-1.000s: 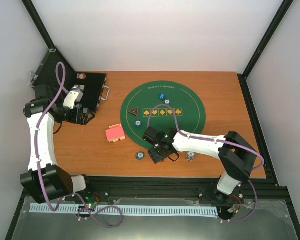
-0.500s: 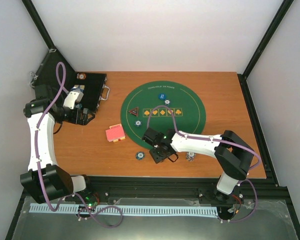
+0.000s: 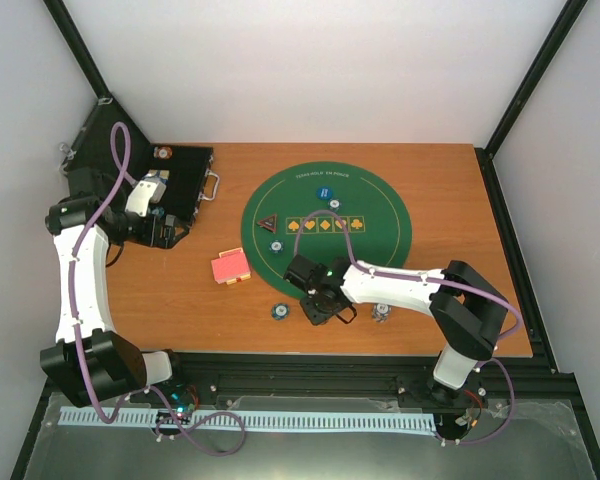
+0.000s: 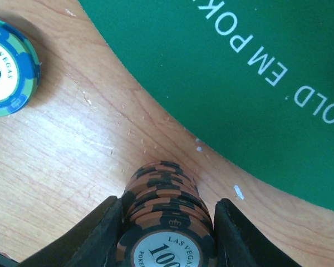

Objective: Distribute texas hold em gaming equipment

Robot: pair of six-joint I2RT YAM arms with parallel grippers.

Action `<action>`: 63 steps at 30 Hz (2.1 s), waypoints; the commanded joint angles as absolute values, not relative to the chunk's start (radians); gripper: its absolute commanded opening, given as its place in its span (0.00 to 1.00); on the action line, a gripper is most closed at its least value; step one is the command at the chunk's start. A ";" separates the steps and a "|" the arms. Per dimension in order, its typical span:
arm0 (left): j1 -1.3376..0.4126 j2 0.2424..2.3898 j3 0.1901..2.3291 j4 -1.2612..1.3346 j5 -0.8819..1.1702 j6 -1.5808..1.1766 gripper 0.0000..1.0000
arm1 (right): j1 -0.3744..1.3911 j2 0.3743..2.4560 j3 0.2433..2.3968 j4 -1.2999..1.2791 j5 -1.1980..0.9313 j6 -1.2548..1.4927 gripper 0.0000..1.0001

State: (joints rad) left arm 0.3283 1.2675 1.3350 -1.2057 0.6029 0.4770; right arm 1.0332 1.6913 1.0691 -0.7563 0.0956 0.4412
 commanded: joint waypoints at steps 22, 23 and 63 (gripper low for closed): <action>0.330 1.262 1.380 -1.237 0.628 0.499 1.00 | 0.809 2.073 1.837 -0.956 0.135 0.246 0.25; 0.330 1.262 1.381 -1.238 0.628 0.501 1.00 | 0.796 2.115 1.882 -0.962 0.130 0.241 0.25; 0.330 1.275 1.342 -1.204 0.661 0.528 1.00 | 0.711 2.562 2.347 -1.010 0.054 0.255 0.52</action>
